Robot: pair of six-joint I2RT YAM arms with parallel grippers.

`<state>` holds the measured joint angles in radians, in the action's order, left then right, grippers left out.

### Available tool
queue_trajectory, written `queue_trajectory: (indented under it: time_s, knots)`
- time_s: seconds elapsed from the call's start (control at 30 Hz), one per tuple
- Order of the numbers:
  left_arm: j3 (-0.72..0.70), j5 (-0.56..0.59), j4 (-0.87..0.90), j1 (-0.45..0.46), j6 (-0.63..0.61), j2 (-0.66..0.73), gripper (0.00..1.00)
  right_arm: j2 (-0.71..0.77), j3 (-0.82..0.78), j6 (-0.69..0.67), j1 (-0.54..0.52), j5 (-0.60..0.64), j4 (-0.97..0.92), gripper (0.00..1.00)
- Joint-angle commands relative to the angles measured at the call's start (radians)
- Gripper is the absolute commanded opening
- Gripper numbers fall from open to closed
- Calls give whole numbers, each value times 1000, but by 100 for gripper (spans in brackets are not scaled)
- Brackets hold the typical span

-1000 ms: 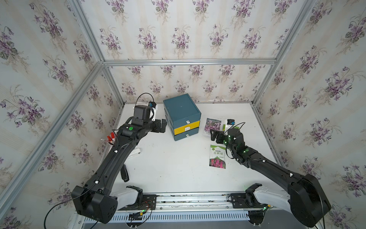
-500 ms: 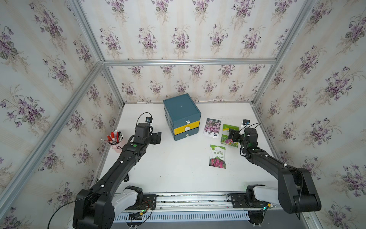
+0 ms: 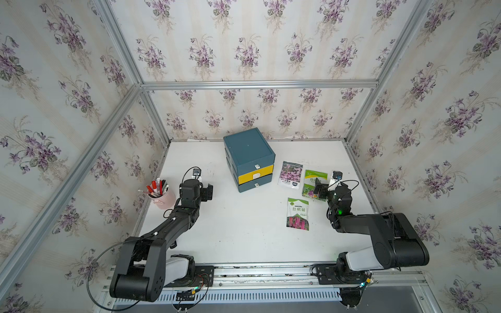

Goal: Take the seed bags out of the drawer
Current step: Reset both arms

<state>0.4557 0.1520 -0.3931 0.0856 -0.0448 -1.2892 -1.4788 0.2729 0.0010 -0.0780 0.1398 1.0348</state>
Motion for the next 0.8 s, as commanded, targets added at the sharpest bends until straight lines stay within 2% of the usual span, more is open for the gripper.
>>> queue_trajectory:
  time_s: [0.0,0.23,0.47,0.77]
  knots:
    - [1,-29,-195,-13,-24,-57,100,-22,-4,12,3,22,120,100]
    - [-26,-22,-338,-30,1,-204,100,-29,-26,21,4,40,166,100]
    - [-21,-29,-329,-47,20,-206,100,-31,-25,22,5,41,165,100]
    - [-21,-29,-327,-48,22,-206,100,-57,-58,24,6,51,251,100]
